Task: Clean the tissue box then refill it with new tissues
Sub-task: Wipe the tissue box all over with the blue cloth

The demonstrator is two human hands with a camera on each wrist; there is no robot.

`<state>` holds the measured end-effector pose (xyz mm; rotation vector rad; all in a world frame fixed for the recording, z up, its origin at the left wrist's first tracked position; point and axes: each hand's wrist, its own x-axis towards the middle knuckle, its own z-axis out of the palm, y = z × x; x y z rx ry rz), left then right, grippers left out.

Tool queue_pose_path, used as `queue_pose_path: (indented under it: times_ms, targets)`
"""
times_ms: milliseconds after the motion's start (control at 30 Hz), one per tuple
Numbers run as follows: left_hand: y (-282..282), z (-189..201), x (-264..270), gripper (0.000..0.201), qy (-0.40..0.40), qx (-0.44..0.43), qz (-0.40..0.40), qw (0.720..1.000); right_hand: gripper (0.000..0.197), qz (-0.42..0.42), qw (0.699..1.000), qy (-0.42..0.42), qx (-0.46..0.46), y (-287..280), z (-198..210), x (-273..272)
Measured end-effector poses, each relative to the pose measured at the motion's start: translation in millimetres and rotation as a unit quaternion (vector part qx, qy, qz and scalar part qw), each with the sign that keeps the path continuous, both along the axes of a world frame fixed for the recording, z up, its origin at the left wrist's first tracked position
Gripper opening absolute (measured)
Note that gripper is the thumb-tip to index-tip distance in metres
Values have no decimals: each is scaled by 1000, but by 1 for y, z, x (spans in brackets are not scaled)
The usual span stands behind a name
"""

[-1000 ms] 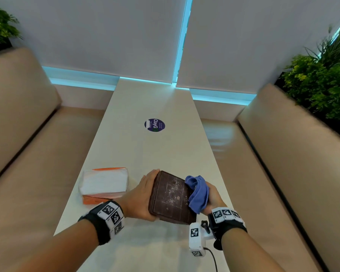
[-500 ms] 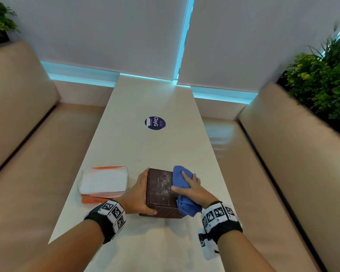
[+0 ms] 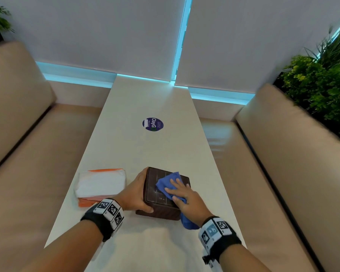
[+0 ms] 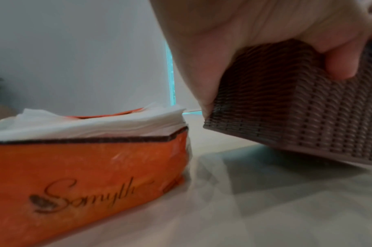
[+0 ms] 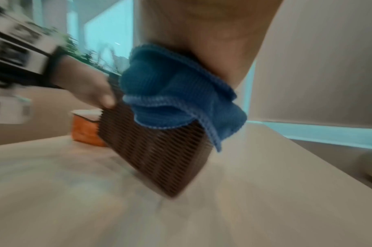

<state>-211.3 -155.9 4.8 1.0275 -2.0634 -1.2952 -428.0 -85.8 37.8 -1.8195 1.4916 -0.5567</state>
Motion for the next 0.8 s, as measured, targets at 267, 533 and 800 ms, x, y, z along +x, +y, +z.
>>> queue_pose_path:
  times_ms: [267, 533, 800]
  targets:
    - [-1, -4, -10, 116, -7, 5, 15, 1000, 49, -111, 978, 146, 96, -39, 12, 10]
    - [-8, 0, -9, 98, -14, 21, 15, 1000, 51, 29, 992, 117, 48, -30, 28, 52]
    - [-9, -5, -4, 110, 18, 24, 15, 999, 43, 12, 996, 87, -12, 2, 6, -1]
